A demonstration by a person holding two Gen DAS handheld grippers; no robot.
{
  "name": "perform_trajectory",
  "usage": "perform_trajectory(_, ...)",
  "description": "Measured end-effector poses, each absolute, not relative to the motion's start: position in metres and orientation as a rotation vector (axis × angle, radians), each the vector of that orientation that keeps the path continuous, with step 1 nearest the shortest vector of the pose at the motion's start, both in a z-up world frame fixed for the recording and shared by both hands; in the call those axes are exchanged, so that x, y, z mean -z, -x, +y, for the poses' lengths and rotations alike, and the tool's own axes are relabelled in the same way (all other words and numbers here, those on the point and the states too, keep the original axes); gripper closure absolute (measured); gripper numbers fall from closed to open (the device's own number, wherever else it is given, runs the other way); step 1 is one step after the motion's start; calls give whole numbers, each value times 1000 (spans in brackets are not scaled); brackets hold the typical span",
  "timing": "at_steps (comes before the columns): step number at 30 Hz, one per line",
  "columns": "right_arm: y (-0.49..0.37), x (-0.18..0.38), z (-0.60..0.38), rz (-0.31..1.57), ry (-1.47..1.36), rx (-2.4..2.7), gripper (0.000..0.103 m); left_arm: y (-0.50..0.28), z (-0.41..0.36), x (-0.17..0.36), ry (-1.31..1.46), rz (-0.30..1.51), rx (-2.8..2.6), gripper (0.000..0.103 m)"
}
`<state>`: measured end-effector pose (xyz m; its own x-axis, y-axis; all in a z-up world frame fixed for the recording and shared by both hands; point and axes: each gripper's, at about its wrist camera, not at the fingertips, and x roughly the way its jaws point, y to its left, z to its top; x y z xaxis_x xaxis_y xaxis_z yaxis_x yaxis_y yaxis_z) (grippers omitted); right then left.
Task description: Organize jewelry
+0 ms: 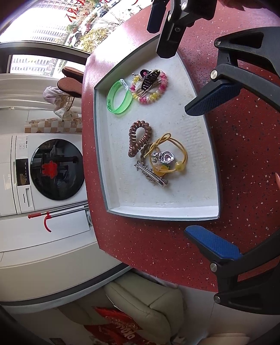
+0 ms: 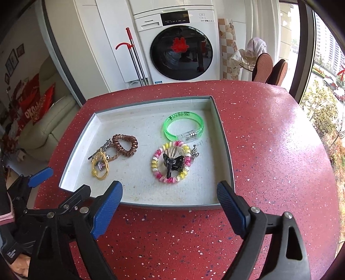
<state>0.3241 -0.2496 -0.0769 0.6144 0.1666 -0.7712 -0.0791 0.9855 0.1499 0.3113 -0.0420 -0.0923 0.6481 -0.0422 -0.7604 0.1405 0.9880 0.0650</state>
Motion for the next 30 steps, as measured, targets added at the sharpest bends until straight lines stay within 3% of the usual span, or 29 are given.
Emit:
perform_trajectory(16, -315, 82, -241, 953, -77, -142, 12, -304, -30, 91, -88, 862, 72, 0)
perform_trajectory(30, -281, 82, -239, 889, -61, -115, 12, -267, -18, 87, -60, 825, 55, 0)
